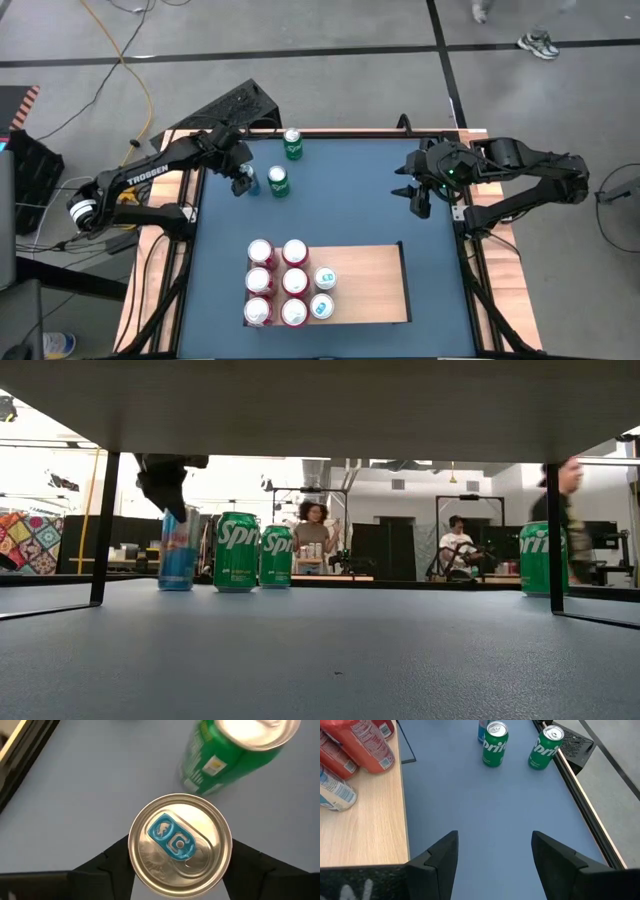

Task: Place canned beverage on shelf
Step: Put the blue soda can on the shelf aligned with the other blue soda cans

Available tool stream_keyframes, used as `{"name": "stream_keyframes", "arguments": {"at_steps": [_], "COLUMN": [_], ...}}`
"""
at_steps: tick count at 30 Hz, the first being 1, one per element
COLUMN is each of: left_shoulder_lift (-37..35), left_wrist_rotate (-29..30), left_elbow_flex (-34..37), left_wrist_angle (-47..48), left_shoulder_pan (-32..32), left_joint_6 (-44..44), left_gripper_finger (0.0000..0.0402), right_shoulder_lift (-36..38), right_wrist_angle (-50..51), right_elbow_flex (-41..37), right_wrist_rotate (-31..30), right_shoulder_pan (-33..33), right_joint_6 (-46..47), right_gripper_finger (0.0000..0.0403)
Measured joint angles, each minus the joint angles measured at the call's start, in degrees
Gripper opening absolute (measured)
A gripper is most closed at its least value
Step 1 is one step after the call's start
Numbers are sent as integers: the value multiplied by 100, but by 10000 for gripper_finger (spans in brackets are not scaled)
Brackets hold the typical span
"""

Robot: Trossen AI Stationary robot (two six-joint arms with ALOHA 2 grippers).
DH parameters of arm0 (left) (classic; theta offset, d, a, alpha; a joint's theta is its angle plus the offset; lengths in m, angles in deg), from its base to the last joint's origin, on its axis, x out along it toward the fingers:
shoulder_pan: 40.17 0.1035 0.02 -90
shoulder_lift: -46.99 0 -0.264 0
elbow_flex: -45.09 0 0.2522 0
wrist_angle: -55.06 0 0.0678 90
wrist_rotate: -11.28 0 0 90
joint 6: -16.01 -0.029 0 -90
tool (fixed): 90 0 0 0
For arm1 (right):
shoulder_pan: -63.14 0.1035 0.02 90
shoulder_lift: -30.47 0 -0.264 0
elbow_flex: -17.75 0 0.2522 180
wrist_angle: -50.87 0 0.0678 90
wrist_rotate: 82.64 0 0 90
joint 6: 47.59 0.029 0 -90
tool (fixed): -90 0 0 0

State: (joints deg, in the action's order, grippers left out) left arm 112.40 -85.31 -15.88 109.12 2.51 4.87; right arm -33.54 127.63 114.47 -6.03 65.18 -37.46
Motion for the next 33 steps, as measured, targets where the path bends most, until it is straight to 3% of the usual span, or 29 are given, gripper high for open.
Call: {"name": "stream_keyframes", "arguments": {"at_steps": [8, 19, 24, 33], "left_shoulder_lift": [-435, -760, -422, 764], "left_wrist_rotate": [297, 1148, 1737, 2520], "left_elbow_flex": [-499, -2447, -3403, -4608], "left_wrist_angle": [559, 1191, 1185, 1465], "left_shoulder_pan": [-434, -2038, -2937, -3960], "left_joint_6": [909, 1662, 1781, 1304], "left_gripper_finger": [216, 216, 216, 216], "right_shoulder_lift": [-1, -151, -442, -838], "right_wrist_angle": [-1, -14, -195, -2506], "right_elbow_flex": [0, -11, -11, -8], "right_wrist_rotate": [-7, -22, -11, 316], "right_shoulder_pan": [0, 0, 0, -35], "right_joint_6": [37, 50, -154, -1325], "right_gripper_finger": [235, 235, 235, 235]}}
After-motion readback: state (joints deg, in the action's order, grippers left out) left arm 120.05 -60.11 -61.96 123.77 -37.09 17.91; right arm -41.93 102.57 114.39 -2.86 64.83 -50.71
